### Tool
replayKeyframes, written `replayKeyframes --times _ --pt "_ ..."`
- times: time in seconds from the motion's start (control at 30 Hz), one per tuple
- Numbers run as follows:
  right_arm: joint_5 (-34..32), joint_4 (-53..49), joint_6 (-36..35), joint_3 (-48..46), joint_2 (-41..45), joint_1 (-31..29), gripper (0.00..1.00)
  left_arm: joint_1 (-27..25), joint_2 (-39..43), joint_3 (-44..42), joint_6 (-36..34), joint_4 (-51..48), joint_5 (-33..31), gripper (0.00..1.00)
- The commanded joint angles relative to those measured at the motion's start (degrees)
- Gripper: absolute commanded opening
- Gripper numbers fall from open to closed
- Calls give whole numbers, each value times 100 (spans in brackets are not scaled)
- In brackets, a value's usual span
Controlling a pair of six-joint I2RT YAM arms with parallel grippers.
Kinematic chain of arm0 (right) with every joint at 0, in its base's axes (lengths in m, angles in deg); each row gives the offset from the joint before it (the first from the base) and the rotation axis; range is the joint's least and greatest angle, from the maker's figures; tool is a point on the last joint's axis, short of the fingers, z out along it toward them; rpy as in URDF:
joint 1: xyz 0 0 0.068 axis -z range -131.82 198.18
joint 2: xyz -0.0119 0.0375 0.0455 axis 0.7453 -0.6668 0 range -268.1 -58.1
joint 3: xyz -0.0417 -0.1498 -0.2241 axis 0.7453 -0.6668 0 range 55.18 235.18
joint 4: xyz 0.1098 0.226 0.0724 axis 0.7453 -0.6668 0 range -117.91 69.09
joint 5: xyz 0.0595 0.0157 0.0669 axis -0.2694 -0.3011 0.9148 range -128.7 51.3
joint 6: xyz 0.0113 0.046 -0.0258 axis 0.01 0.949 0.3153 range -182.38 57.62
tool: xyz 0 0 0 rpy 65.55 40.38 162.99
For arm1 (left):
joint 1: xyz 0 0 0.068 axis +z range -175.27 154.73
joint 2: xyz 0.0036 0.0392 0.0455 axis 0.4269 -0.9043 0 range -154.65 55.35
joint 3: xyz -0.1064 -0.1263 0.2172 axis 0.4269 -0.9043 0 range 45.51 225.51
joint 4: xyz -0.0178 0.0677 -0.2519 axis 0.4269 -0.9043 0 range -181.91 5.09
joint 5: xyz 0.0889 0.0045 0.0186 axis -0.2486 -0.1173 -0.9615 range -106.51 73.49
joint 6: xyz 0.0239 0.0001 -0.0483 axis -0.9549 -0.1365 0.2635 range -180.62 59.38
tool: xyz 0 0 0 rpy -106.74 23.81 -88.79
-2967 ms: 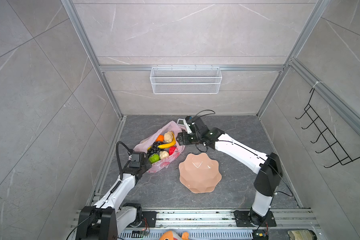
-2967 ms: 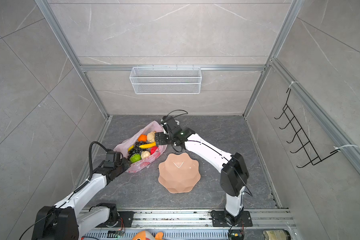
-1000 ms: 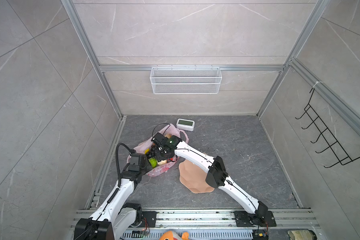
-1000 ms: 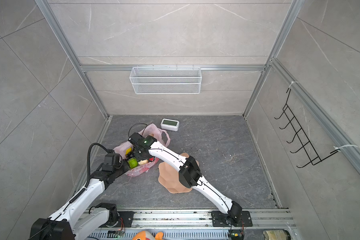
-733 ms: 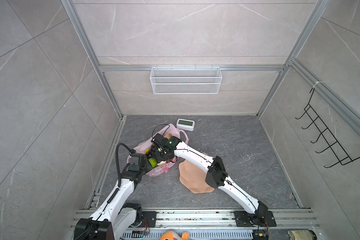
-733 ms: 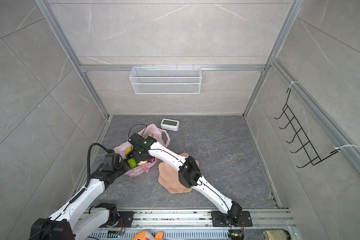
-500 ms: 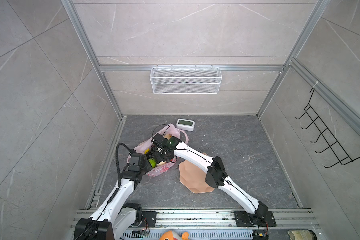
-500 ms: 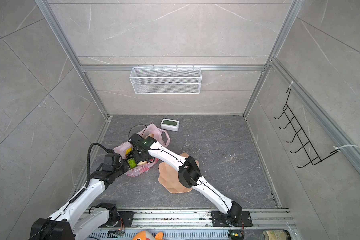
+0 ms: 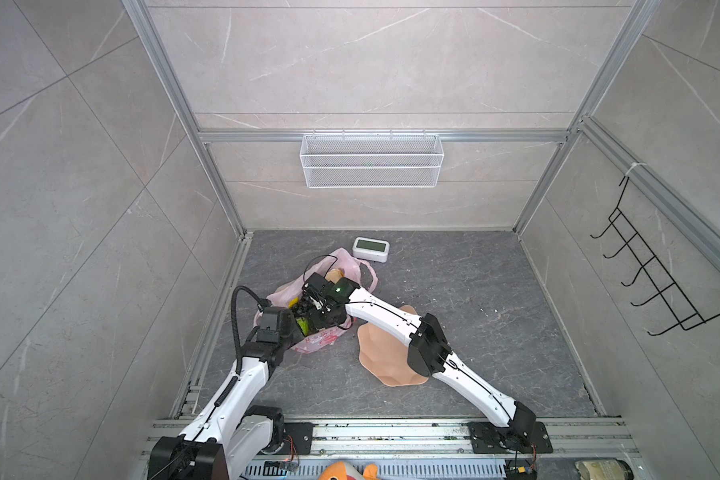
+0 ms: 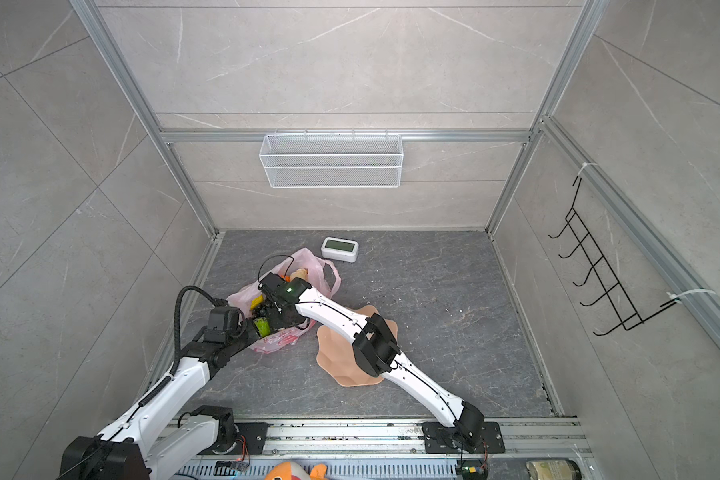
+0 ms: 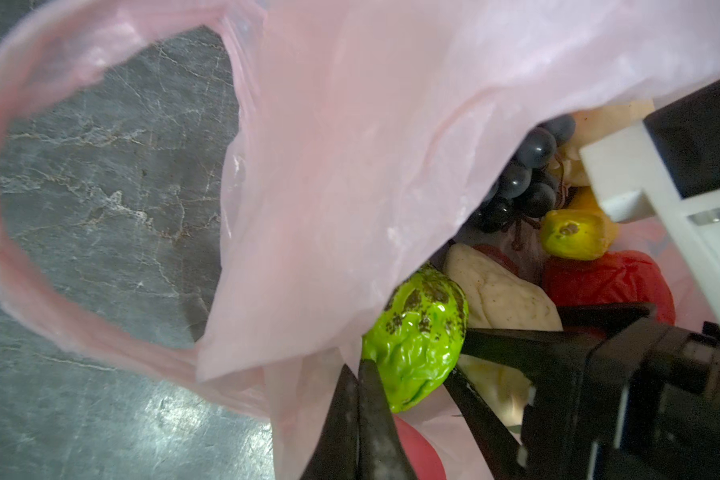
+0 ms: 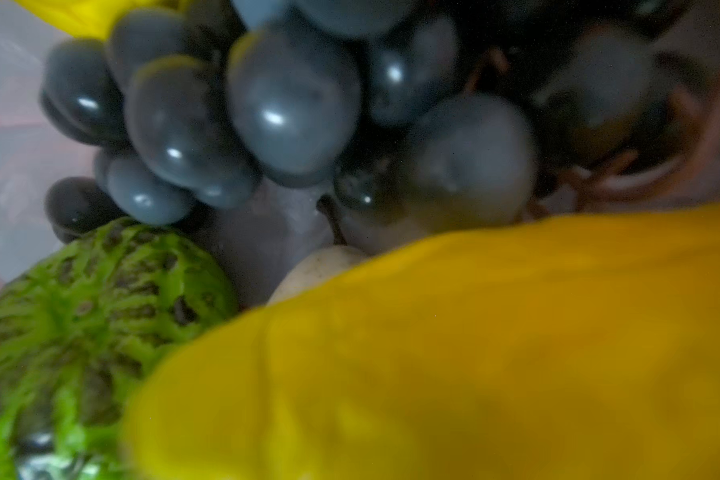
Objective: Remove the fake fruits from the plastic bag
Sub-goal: 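Grasp the cream pear with the right gripper and lift it out, then carry the pear over the peach bowl and lower it in with the right gripper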
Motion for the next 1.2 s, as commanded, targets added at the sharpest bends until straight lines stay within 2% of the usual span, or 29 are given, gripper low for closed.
replayKeyframes --times 0.0,0.17,0.27,0.53,0.8,1.03,1.17 --pt "44 53 36 69 91 -6 65 -28 78 -13 -18 140 -63 0" --pt "23 208 -60 -43 493 -7 62 -28 83 -15 -13 140 -79 0" --pt "-21 579 -178 -612 977 -16 60 -28 68 -3 -18 142 -89 0" --pt "-177 3031 -330 -4048 3048 -10 59 -28 75 -3 2 131 -115 0" --pt "-569 5126 -504 -6656 4639 0 57 -28 26 14 17 129 -114 0" --pt "-1339 6707 -534 -8689 5887 -5 57 -28 24 13 18 130 -126 0" --pt "-1940 7259 -520 -9591 6441 -7 55 -28 8 17 18 122 -139 0"
